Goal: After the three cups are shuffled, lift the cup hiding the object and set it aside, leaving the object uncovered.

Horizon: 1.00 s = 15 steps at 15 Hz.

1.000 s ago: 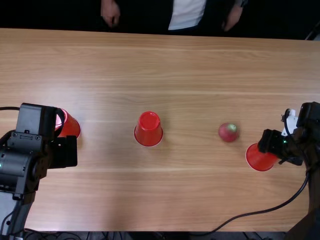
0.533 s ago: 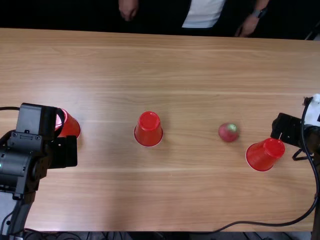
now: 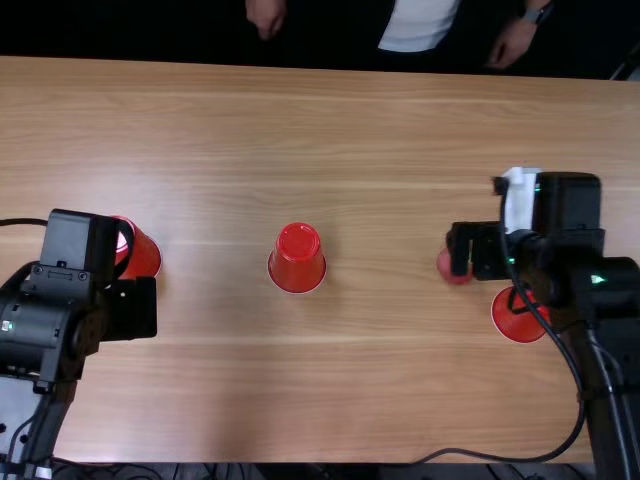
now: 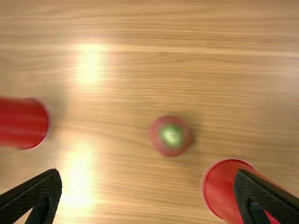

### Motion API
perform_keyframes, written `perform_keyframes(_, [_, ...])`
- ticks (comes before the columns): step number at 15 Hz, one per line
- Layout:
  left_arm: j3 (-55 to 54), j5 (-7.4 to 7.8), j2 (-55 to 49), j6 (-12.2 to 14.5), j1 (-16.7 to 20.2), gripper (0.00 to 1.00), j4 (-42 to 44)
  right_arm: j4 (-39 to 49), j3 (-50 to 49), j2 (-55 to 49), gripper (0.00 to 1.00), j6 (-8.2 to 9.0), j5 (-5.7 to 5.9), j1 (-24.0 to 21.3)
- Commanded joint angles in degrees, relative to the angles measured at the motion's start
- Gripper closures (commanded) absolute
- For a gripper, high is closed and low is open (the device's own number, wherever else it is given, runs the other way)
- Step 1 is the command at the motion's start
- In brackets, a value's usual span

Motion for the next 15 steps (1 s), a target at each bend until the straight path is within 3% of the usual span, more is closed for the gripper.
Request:
perform_keyframes(1, [-2.1,0.06,-2.6,-0.4,0.3,0.0,0.0,-0.6,0.7,-1.4,0.0,0.74,-0.1,3.2])
perform_keyframes(4, [-2.9,-0.05,-3.4,-0.5,0.5,0.0,0.0,0.1,-4.5,-6.5,0.0,0.95,0.01,5.2])
perform_keyframes(6, [-3.7,-0.05,-5.0,-0.6,0.5,0.0,0.3,0.3,-8.1,-9.2,0.0,2.43,0.11,5.2])
perform_keyframes(11, [-10.2,-0.05,-13.0,-0.6,0.9,0.0,8.1,0.3,-16.0,-22.8,0.0,3.59,0.11,4.8])
perform_keyframes(13, [-16.3,0.16,-18.4,-0.6,3.5,0.0,10.3,0.5,-22.1,-31.0,0.0,6.01,0.22,4.8])
perform_keyframes(15, [-23.4,0.06,-25.3,-0.7,4.0,0.0,16.2,4.1,-27.8,-39.0,0.0,9.49,0.33,4.6])
